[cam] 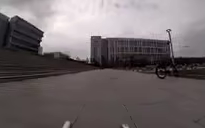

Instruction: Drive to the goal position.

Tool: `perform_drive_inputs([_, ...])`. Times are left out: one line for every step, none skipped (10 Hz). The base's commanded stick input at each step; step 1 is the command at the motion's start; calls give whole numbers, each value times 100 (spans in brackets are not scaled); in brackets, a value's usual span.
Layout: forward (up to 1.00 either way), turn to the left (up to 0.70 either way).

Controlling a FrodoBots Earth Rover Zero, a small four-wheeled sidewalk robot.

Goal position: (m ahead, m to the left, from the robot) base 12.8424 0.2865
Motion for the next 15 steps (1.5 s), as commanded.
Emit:
perform_drive_inputs([70, 0])
perform_drive_inputs([70, 0])
perform_drive_inputs([70, -8])
perform_drive_inputs([70, -8])
perform_drive_inputs([70, -1])
perform_drive_inputs([70, 0])
perform_drive_inputs([70, -2])
perform_drive_inputs([70, -6])
perform_drive_inputs([70, 0])
perform_drive_inputs([70, 0])
perform_drive_inputs([70, 0])
perform_drive_inputs([70, -4])
perform_drive_inputs([70, 0])
perform_drive_inputs([70, 0])
perform_drive_inputs([70, 0])
